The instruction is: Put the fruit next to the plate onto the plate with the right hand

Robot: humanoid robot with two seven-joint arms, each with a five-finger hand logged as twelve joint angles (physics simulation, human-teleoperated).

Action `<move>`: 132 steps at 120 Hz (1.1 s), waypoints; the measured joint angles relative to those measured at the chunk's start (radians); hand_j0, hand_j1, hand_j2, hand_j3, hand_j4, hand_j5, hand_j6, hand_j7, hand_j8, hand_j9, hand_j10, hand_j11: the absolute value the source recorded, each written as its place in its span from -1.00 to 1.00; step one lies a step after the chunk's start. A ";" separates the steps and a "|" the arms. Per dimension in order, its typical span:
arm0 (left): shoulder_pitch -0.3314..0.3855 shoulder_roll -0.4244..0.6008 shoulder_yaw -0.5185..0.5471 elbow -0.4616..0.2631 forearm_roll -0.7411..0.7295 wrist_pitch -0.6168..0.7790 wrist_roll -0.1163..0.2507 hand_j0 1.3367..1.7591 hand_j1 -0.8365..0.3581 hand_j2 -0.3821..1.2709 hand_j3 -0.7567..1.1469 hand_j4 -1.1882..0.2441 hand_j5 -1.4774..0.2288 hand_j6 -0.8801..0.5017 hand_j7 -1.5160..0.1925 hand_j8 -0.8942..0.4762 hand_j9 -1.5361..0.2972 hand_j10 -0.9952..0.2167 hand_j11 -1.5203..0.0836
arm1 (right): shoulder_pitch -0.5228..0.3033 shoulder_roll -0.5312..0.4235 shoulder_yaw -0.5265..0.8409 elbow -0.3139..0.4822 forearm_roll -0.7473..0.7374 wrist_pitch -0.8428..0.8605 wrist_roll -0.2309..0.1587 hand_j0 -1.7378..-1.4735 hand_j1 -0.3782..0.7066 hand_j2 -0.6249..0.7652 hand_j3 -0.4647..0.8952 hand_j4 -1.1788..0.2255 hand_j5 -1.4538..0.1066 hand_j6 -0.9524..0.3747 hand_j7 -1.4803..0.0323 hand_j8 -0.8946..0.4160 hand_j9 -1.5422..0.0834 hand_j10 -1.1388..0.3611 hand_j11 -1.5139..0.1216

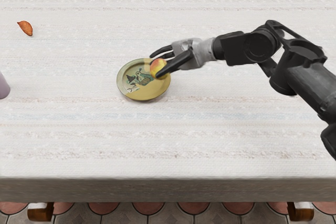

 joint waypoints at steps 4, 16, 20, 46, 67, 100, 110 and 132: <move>0.000 0.000 0.000 0.000 0.000 0.000 0.000 0.52 0.98 -0.54 -0.21 0.66 0.73 0.27 0.77 0.30 0.68 0.64 0.90 | 0.015 0.010 -0.015 -0.024 -0.005 -0.008 0.000 -0.37 0.22 0.18 -0.32 -0.29 -0.27 -0.28 -0.21 -0.24 -0.20 -0.24 -0.23; 0.000 0.000 0.000 0.000 0.000 0.000 0.000 0.52 0.98 -0.54 -0.21 0.66 0.73 0.27 0.77 0.30 0.68 0.64 0.90 | 0.048 0.027 -0.058 -0.065 -0.010 -0.035 0.000 -0.37 0.22 0.18 -0.32 -0.30 -0.28 -0.28 -0.22 -0.25 -0.21 -0.24 -0.24; 0.000 0.000 0.000 0.000 0.000 0.000 0.000 0.52 0.98 -0.54 -0.21 0.66 0.73 0.27 0.77 0.30 0.68 0.64 0.90 | 0.054 0.030 -0.067 -0.072 -0.011 -0.042 0.000 -0.37 0.21 0.17 -0.32 -0.30 -0.28 -0.29 -0.22 -0.25 -0.21 -0.24 -0.24; 0.000 0.000 0.000 0.000 0.000 0.000 0.000 0.52 0.98 -0.54 -0.21 0.66 0.73 0.27 0.77 0.30 0.68 0.64 0.90 | 0.074 0.037 -0.097 -0.088 -0.011 -0.062 0.000 -0.35 0.16 0.11 -0.32 -0.30 -0.29 -0.31 -0.23 -0.26 -0.23 -0.26 -0.26; 0.000 0.000 0.000 0.000 0.000 0.000 0.000 0.52 0.98 -0.54 -0.21 0.66 0.73 0.27 0.77 0.30 0.68 0.64 0.90 | 0.080 0.037 -0.132 -0.073 -0.005 -0.062 0.000 -0.35 0.14 0.09 -0.32 -0.31 -0.28 -0.32 -0.23 -0.27 -0.23 -0.26 -0.26; 0.000 0.000 0.000 0.000 0.000 0.000 0.000 0.52 0.98 -0.54 -0.21 0.66 0.73 0.27 0.77 0.30 0.68 0.64 0.90 | 0.081 0.038 -0.154 -0.043 -0.009 -0.069 0.000 -0.38 -0.49 -0.02 -0.32 0.28 0.39 0.12 0.47 0.10 0.44 0.23 0.40; 0.000 0.000 0.000 0.000 0.000 0.000 0.000 0.52 0.98 -0.54 -0.21 0.66 0.73 0.27 0.77 0.30 0.68 0.64 0.90 | 0.082 0.038 -0.162 -0.043 -0.011 -0.074 0.000 -0.39 -0.64 -0.05 -0.32 0.41 0.55 0.23 0.64 0.19 0.59 0.33 0.55; 0.000 0.000 0.000 0.000 0.000 0.000 0.000 0.52 0.98 -0.54 -0.21 0.66 0.73 0.27 0.77 0.30 0.68 0.64 0.90 | 0.061 0.034 -0.141 -0.040 0.021 -0.014 0.000 -0.39 -0.82 -0.08 -0.32 0.57 0.74 0.35 0.83 0.29 0.77 0.44 0.73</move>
